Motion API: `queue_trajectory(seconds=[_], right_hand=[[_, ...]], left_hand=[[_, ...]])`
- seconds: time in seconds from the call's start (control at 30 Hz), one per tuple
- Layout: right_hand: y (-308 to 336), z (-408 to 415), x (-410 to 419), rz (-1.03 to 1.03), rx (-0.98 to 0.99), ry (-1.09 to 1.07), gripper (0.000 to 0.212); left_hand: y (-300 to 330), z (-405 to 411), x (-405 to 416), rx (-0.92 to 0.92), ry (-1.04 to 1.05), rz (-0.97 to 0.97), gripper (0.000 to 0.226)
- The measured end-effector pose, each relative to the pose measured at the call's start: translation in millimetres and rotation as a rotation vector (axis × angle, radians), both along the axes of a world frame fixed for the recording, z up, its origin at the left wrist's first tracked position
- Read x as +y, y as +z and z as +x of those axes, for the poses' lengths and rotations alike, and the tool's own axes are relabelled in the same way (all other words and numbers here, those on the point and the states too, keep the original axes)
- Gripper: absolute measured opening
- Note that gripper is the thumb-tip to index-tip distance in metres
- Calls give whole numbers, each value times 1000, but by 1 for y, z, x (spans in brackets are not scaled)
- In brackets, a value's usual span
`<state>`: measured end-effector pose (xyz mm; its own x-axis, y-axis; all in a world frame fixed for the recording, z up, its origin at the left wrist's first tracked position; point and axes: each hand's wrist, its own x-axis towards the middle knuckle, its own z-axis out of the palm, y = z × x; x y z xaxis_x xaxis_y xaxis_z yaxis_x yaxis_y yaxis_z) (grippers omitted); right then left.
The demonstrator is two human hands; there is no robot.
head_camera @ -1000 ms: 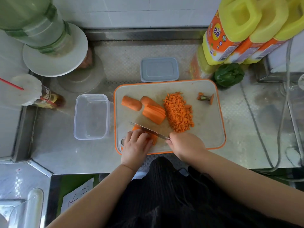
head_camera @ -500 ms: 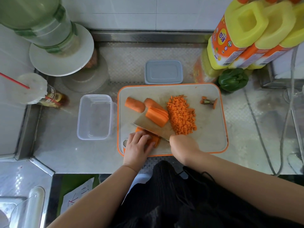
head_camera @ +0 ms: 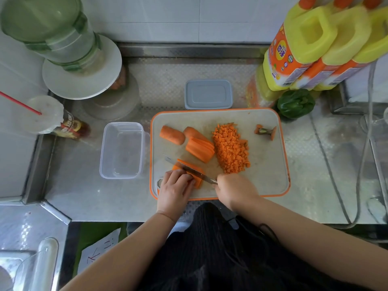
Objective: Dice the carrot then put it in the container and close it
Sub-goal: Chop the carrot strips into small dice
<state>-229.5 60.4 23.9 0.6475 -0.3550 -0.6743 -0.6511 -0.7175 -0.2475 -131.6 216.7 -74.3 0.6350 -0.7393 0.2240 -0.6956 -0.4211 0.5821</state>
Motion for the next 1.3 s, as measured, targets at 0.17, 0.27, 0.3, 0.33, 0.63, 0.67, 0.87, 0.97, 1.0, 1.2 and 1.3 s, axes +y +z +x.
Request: queue_trajectory(seconds=[0.17,0.27,0.3,0.33,0.63,0.67,0.87,0.97,1.0,1.2,1.3], right_hand=[[6,7,0,-76,151,57,13],[8,18,-1,-83,246,83,21],[7,20,0,-87,259,92,22],[6,23,0,-94,269,95,23],[-11,12,1,-20,152,8,16],[-10,13,-3,11,125,-14,12],[-4,14,-11,85,66,-75,24],[1,10,-4,62,46,-67,23],[4,8,-2,53,35,-57,23],[9,12,7,-35,171,26,18],[13,24,7,-30,265,22,26]], left_hand=[[-1,0,-1,17,10,5,22],[-3,0,0,18,15,10,22],[-4,0,0,16,14,10,22],[-5,0,0,14,11,10,22],[-2,1,-1,-13,4,4,22],[-1,1,-1,-26,7,-4,20],[0,-3,6,-42,21,54,22],[-1,-1,6,-30,5,40,21],[-1,0,6,-28,2,36,22],[-6,0,5,15,9,23,23],[-6,1,4,32,8,30,23]])
